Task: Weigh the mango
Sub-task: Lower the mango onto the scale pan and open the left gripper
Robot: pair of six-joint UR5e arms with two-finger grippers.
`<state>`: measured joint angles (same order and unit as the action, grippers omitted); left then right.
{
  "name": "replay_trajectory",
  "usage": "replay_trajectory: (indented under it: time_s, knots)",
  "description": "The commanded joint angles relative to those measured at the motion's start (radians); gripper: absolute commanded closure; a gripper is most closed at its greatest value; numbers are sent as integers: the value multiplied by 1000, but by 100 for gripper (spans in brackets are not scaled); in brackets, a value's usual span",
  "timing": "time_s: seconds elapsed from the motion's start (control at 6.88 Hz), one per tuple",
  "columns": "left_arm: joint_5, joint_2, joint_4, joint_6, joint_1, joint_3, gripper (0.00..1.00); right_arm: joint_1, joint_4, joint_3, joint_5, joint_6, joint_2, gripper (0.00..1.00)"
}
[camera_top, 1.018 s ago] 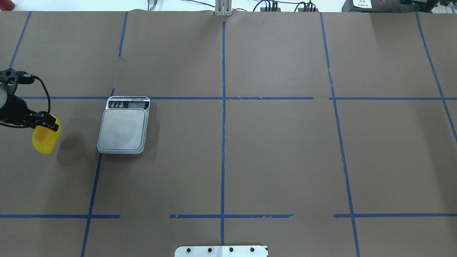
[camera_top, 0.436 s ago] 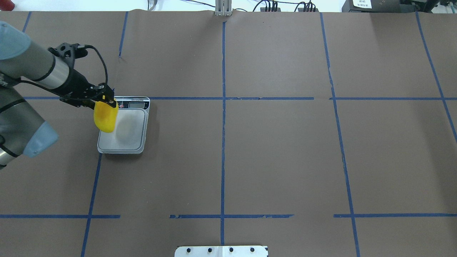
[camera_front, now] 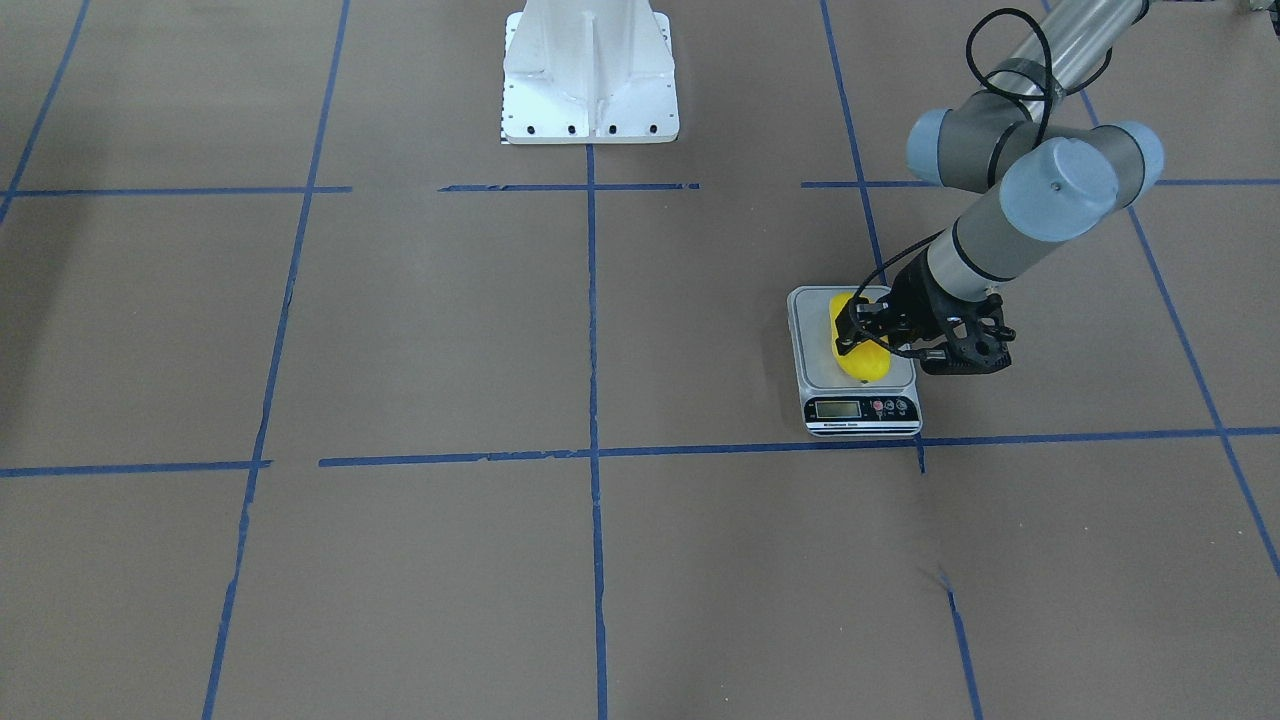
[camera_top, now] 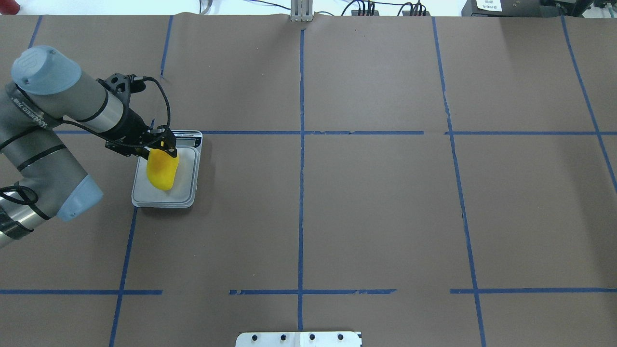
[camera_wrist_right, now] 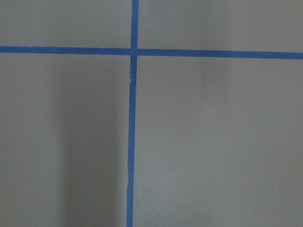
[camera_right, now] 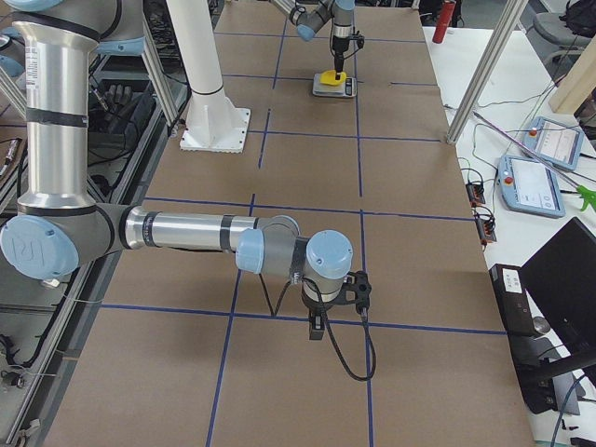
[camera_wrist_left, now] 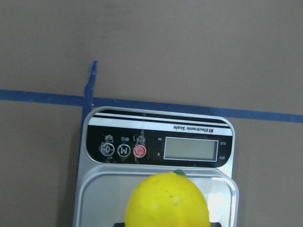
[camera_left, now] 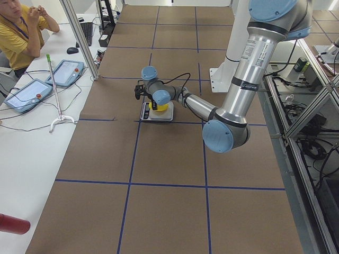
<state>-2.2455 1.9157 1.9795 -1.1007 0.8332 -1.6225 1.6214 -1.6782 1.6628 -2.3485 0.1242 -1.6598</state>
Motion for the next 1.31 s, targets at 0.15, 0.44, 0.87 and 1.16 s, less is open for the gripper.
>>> replay_trajectory:
  time_s: [0.15,0.44,0.87,1.16]
  knots:
    - [4,-6,-48,10,24,-37,0,0,0,0,0,0,0,0]
    - [-8,-138,-74,277,189,-152,0,0,0,2,0,0,0,0]
    - [-121,-337,-150,919,534,-122,0,0,0,0,0,0,0,0]
    - [-115,-343,-403,1336,761,-61,0,0,0,0,0,0,0,0]
